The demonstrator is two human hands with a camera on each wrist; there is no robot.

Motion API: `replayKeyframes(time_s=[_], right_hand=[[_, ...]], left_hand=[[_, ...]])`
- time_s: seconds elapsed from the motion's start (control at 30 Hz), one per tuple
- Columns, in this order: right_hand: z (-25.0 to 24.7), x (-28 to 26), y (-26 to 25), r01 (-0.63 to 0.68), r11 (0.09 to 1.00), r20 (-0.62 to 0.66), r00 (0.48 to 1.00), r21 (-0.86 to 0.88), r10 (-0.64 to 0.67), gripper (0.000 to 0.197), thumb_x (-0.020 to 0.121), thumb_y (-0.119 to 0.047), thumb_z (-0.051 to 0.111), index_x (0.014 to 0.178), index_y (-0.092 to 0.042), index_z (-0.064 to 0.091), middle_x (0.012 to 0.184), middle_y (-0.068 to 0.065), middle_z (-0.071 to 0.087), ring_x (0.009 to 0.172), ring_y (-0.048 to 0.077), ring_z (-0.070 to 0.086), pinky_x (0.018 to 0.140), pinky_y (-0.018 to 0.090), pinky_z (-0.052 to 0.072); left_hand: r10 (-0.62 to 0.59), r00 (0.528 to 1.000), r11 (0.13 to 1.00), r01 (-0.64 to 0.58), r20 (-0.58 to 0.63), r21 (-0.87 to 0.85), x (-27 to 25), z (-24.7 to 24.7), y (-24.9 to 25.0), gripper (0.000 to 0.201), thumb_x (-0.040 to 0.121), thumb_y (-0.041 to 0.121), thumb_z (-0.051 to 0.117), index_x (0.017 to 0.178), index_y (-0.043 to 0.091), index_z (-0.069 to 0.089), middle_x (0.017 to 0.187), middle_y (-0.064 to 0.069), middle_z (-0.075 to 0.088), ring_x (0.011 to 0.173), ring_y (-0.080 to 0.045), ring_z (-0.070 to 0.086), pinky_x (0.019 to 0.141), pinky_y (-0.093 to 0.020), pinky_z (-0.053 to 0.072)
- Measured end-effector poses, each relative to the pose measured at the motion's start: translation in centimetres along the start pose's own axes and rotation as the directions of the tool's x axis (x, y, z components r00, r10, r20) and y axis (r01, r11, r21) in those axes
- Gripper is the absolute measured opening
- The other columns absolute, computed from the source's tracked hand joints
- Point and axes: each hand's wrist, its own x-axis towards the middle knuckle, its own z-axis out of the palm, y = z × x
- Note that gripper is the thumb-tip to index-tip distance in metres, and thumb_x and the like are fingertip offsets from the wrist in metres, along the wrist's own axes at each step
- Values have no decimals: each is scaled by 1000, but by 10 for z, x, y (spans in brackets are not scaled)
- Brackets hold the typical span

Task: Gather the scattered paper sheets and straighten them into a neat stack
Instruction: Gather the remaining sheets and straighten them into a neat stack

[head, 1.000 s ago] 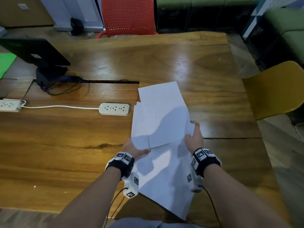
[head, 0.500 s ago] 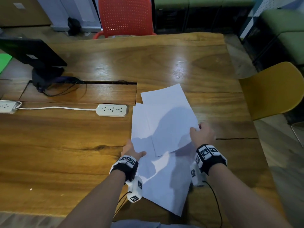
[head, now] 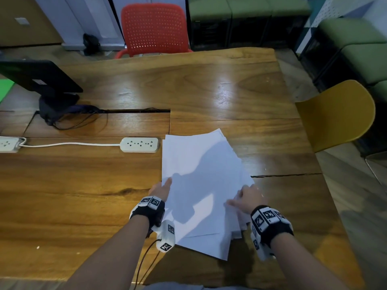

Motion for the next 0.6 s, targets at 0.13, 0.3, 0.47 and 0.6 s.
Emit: replayKeyframes(time_s=[0.13, 0.3, 0.47, 0.6], right_hand=[[-11, 14, 10, -51, 974, -221, 970, 220, 100, 100, 66, -53, 78, 141, -4, 31, 142, 15, 36, 129, 32, 42, 101, 42, 42], [-11, 24, 3, -18, 970, -90, 995, 241, 41, 87, 66, -55, 77, 131, -10, 42, 128, 8, 47, 115, 26, 53, 95, 41, 47], [-19, 30, 2, 21, 945, 9, 1000, 327, -25, 33, 68, -44, 79, 84, -18, 69, 85, -4, 70, 78, 16, 64, 69, 28, 53], [-12, 23, 10, 23, 838, 37, 998, 545, -52, 23, 69, -21, 81, 88, -19, 69, 95, 1, 73, 87, 19, 69, 77, 31, 55]], left_hand=[[98, 995, 995, -98, 28, 8, -2, 2, -5, 51, 80, 44, 65, 123, 17, 61, 123, -9, 63, 105, -29, 61, 88, -39, 52], [96, 991, 989, -85, 89, -121, -4, 3, 1, 41, 73, 41, 77, 106, 18, 67, 106, -5, 69, 96, -28, 65, 85, -38, 54], [142, 976, 983, -120, 166, -141, -5, 17, 12, 40, 79, 15, 70, 119, 11, 63, 115, -7, 68, 99, -26, 64, 80, -31, 51], [154, 970, 988, -148, 190, -45, -4, 27, 26, 37, 80, 7, 67, 117, 6, 64, 114, -13, 68, 98, -29, 64, 78, -30, 50]])
